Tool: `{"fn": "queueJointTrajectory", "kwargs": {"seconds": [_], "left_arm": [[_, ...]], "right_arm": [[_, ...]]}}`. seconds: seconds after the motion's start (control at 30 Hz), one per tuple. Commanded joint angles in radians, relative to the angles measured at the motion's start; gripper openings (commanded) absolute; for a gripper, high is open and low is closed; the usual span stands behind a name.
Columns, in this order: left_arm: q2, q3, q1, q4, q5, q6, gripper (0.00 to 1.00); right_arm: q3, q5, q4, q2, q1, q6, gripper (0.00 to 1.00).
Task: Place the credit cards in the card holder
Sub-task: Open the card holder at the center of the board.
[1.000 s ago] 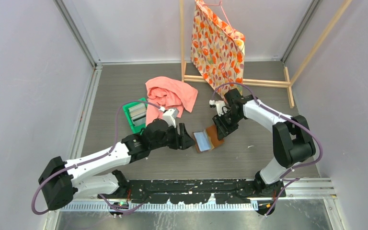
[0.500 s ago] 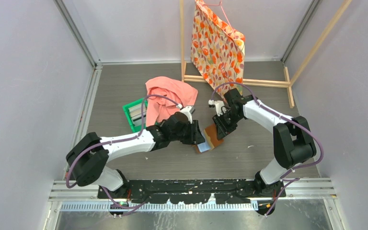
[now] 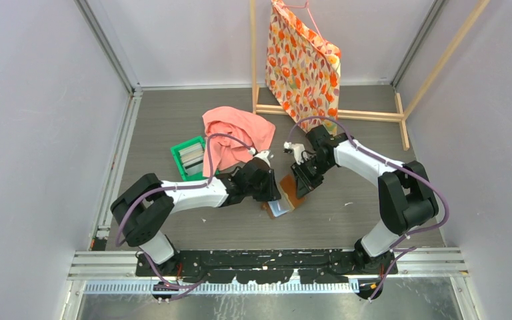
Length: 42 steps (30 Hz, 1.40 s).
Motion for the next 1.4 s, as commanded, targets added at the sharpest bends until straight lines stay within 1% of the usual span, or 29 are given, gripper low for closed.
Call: {"fn": "queueJointTrajectory", "kwargs": {"seconds": [0.0, 0.03, 0.07, 0.1, 0.17, 0.23, 0.27, 0.33, 0.43, 0.57, 0.67, 0.8, 0.93, 1.07, 1.17, 1.27, 1.37], "left_arm": [[-0.010, -0.022, 0.015, -0.003, -0.079, -0.011, 0.06], [-0.012, -0.031, 0.018, -0.010, -0.086, -0.007, 0.02], [-0.014, -0.038, 0.021, -0.017, -0.088, -0.003, 0.01], [-0.014, -0.047, 0.023, -0.020, -0.089, 0.002, 0.00], [-0.013, -0.058, 0.030, -0.024, -0.084, 0.013, 0.00], [-0.006, -0.059, 0.037, -0.024, -0.068, 0.030, 0.00], [-0.003, -0.057, 0.041, -0.042, -0.061, 0.037, 0.00], [0.001, -0.049, 0.049, -0.056, -0.044, 0.051, 0.00], [-0.005, -0.026, 0.055, -0.079, -0.043, 0.071, 0.00], [-0.006, 0.014, 0.063, -0.142, -0.043, 0.109, 0.00], [0.006, 0.029, 0.072, -0.174, -0.011, 0.129, 0.00], [0.023, 0.031, 0.083, -0.197, 0.018, 0.148, 0.01], [0.016, 0.021, 0.093, -0.183, 0.063, 0.148, 0.02], [-0.031, 0.021, 0.097, -0.104, 0.165, 0.114, 0.12], [-0.049, 0.036, 0.101, -0.040, 0.216, 0.073, 0.21], [-0.030, 0.042, 0.110, 0.048, 0.282, 0.025, 0.29], [0.016, 0.035, 0.117, 0.164, 0.359, -0.033, 0.36]], "right_arm": [[0.029, -0.030, -0.017, 0.000, 0.014, -0.007, 0.18], [0.029, -0.025, -0.016, 0.004, 0.015, -0.006, 0.19], [0.029, -0.018, -0.016, 0.006, 0.016, -0.006, 0.20], [0.028, -0.011, -0.013, 0.008, 0.018, -0.004, 0.22], [0.027, 0.002, -0.009, 0.013, 0.021, 0.001, 0.31], [0.028, 0.014, -0.007, 0.019, 0.024, 0.005, 0.36], [0.027, 0.026, -0.004, 0.020, 0.025, 0.011, 0.37], [0.024, 0.078, 0.015, 0.019, 0.025, 0.030, 0.38], [0.012, 0.202, 0.062, 0.017, 0.019, 0.066, 0.39], [0.011, 0.268, 0.071, 0.040, 0.014, 0.086, 0.42], [0.015, 0.269, 0.068, 0.054, 0.013, 0.091, 0.44], [0.020, 0.216, 0.062, 0.061, 0.013, 0.099, 0.44], [0.024, 0.182, 0.061, 0.070, 0.015, 0.113, 0.44], [0.027, 0.122, 0.063, 0.062, 0.015, 0.128, 0.44], [0.027, 0.046, 0.065, 0.050, 0.014, 0.141, 0.44], [0.026, -0.020, 0.067, 0.043, 0.014, 0.154, 0.44], [0.028, -0.033, 0.070, 0.043, 0.013, 0.167, 0.43]]}}
